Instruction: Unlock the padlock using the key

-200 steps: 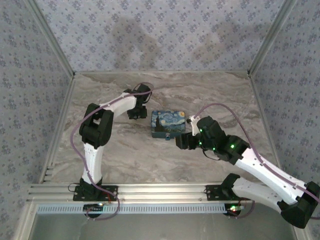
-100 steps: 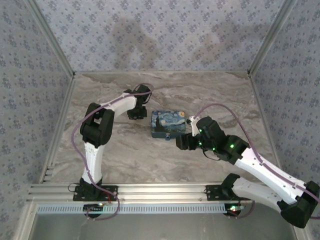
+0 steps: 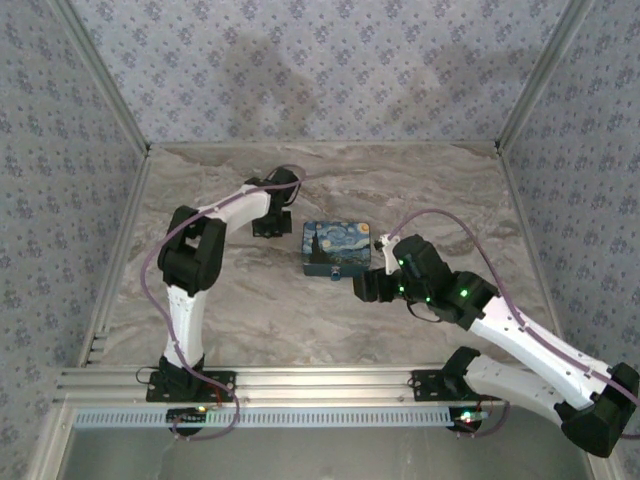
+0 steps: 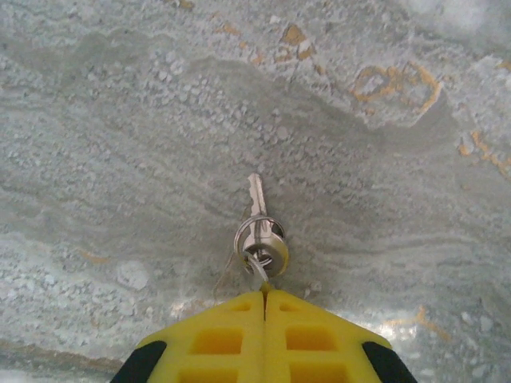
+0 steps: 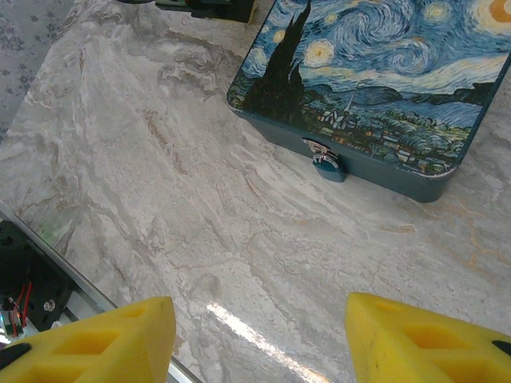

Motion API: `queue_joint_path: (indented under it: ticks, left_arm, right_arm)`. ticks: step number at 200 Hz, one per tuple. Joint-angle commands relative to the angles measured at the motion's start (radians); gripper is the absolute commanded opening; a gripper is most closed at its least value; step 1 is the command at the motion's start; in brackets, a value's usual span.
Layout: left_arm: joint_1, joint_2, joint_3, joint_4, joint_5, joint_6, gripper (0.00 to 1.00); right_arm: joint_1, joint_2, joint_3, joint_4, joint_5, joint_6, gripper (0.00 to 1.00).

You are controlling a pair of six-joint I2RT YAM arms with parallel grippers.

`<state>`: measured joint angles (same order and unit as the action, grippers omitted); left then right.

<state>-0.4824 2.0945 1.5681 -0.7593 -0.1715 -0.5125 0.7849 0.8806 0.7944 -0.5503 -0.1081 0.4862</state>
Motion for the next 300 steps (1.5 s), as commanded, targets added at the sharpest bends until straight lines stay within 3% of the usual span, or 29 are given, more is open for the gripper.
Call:
queue_joint_path:
  ticks: [1, 82, 158, 195, 231, 300]
  left_arm:
    - [0.005, -0.115, -0.027, -0.046, 0.059, 0.038, 0.0]
    - [-0.098, -0.355, 0.042, -0.18, 0.386, 0.161, 0.0]
    - [-0.222, -0.467, 0.131, -0.153, 0.696, 0.186, 0.0]
    - [-0.246, -0.491, 0.148, -0.152, 0.793, 0.207, 0.0]
    - [-0.267, -0.502, 0.149, -0.134, 0.875, 0.219, 0.0]
    - [-0.299, -0.508, 0.15, -0.099, 0.935, 0.208, 0.0]
  right_arm:
    - [-0.016, -0.017, -0.02, 0.0, -0.007, 0.025, 0.6]
    - [-0.095, -0.062, 0.01, 0.035, -0.014, 0.027, 0.61]
    - [-0.317, -0.076, 0.041, 0.118, -0.374, 0.083, 0.64]
    - [-0.437, -0.133, -0.008, 0.215, -0.528, 0.099, 0.59]
    - [-0.524, -0.128, -0.037, 0.337, -0.663, 0.135, 0.46]
    - [-0.541, -0.042, -0.038, 0.551, -0.782, 0.223, 0.36]
